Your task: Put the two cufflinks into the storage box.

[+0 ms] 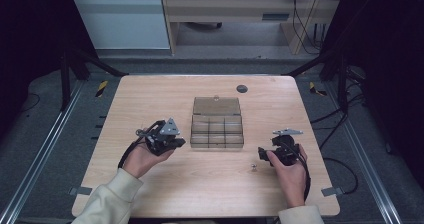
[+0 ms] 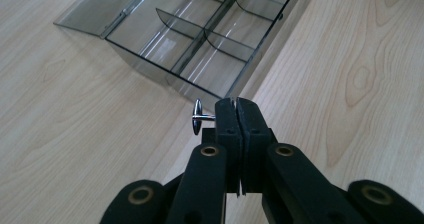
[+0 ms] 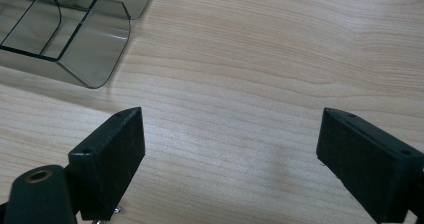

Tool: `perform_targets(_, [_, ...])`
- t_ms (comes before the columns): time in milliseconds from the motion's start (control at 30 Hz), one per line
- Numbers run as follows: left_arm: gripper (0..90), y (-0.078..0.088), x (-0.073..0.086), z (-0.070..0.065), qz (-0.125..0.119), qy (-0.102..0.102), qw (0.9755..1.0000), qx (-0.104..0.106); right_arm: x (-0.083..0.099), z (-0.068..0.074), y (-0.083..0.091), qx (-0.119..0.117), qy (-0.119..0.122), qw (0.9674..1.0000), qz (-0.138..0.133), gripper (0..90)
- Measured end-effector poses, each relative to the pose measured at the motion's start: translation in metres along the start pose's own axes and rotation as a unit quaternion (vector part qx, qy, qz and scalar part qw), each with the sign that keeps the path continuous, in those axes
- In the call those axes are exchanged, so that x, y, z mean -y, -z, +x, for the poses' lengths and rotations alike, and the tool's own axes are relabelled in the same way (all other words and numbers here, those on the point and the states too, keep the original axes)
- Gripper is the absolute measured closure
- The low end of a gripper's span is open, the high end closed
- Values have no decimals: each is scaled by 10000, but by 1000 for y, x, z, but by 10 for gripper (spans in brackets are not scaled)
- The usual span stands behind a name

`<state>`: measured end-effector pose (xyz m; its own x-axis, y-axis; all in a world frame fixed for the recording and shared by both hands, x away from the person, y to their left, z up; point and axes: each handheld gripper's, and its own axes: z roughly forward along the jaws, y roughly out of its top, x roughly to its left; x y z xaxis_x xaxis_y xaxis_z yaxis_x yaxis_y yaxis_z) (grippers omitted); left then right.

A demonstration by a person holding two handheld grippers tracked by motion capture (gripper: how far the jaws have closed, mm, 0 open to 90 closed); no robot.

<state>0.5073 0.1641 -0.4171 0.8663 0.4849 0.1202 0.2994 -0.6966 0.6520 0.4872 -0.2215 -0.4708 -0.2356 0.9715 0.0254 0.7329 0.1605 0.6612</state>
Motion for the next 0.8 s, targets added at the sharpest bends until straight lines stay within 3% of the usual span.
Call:
perform_targets(333, [892, -15, -18, -5, -11, -134, 9999, 66, 0, 3, 0, -40, 6, 10000, 1, 118])
perform_targets(567, [892, -20, -28, -4, -198, -100, 9997, 65, -1, 2, 0, -34, -12, 10000, -8, 111])
perform_targets(800, [892, -28, -30, -2, -377, -75, 9992, -74, -1, 3, 2, 12, 15, 10000, -68, 111])
